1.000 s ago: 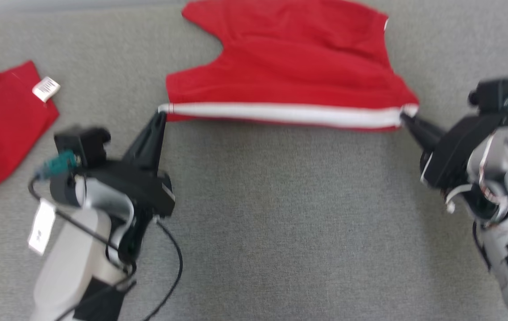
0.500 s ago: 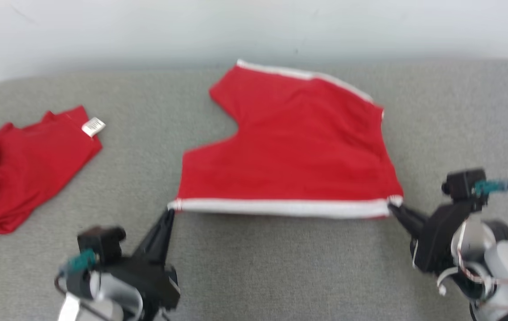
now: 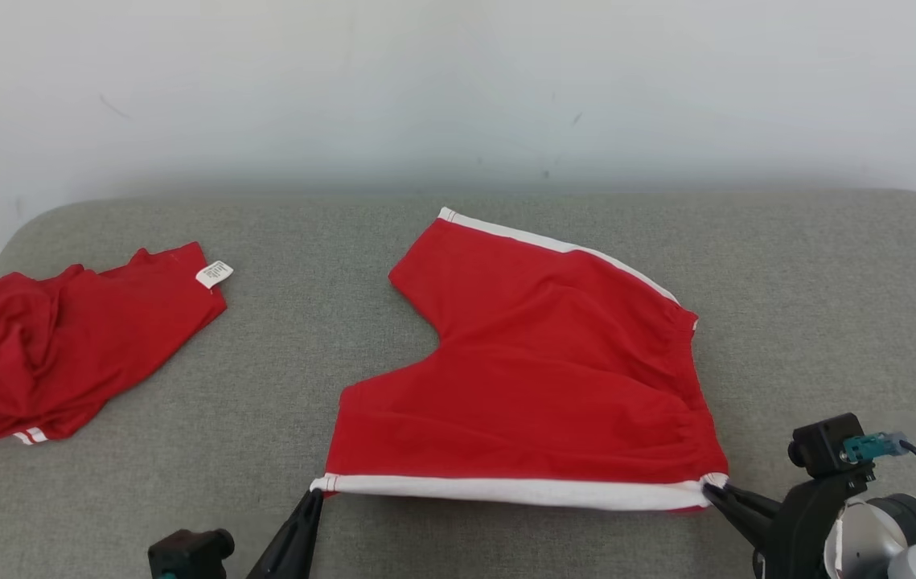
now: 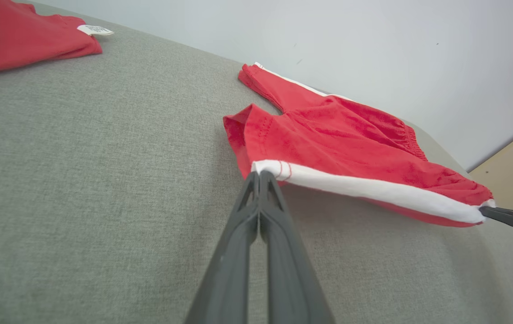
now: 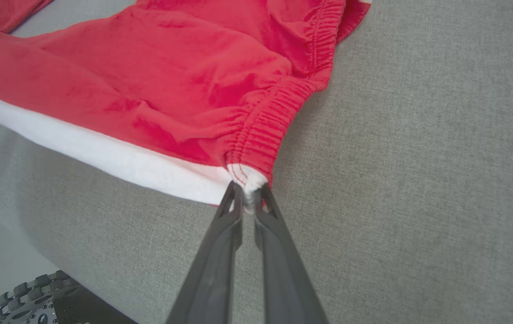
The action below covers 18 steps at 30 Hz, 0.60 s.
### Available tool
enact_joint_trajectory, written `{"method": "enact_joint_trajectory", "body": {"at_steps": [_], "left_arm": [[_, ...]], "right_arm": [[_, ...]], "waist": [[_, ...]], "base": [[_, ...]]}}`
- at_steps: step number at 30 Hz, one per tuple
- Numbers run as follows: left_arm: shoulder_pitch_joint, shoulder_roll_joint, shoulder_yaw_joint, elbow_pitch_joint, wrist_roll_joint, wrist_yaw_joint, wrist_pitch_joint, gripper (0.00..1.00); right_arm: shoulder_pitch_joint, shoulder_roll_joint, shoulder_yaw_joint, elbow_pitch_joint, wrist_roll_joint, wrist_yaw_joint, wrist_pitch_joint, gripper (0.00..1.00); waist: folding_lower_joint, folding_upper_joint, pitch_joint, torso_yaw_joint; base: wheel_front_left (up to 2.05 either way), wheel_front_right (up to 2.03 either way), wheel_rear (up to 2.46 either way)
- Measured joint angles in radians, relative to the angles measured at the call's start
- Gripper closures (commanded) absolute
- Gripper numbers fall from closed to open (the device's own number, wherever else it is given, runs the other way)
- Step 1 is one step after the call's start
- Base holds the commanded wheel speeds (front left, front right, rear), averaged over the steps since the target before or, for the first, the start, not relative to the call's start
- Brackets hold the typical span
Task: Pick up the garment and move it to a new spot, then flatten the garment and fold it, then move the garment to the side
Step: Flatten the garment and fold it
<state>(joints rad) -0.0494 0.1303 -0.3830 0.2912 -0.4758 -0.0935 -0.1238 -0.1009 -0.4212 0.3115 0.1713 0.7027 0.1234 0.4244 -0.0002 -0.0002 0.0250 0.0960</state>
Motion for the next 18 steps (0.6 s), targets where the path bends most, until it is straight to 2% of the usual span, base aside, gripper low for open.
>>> {"method": "enact_joint_trajectory", "body": {"at_steps": [9, 16, 17, 18], "left_arm": [[0.099, 0.007, -0.026, -0.088, 0.000, 0.012, 0.018, 1.00], [0.136, 0.028, -0.030, -0.139, 0.000, 0.023, 0.046, 1.00], [0.140, 0.028, -0.029, -0.143, -0.001, 0.023, 0.049, 1.00], [0.144, 0.028, -0.030, -0.144, -0.001, 0.023, 0.053, 1.00]], "right_arm": [[0.062, -0.051, -0.006, -0.062, -0.001, 0.000, 0.031, 1.00], [0.109, -0.057, -0.016, -0.116, 0.000, -0.011, 0.051, 1.00], [0.112, -0.058, -0.016, -0.118, 0.001, -0.014, 0.052, 0.95], [0.113, -0.058, -0.016, -0.119, 0.002, -0.017, 0.053, 0.81]], "waist": [[0.0001, 0.0000, 0.001, 0.000], [0.0003, 0.0000, 0.021, 0.009], [0.0003, 0.0001, 0.023, 0.011], [0.0003, 0.0001, 0.025, 0.012]], "base": [[0.00, 0.00, 0.00], [0.00, 0.00, 0.00], [0.00, 0.00, 0.00], [0.00, 0.00, 0.00]]}}
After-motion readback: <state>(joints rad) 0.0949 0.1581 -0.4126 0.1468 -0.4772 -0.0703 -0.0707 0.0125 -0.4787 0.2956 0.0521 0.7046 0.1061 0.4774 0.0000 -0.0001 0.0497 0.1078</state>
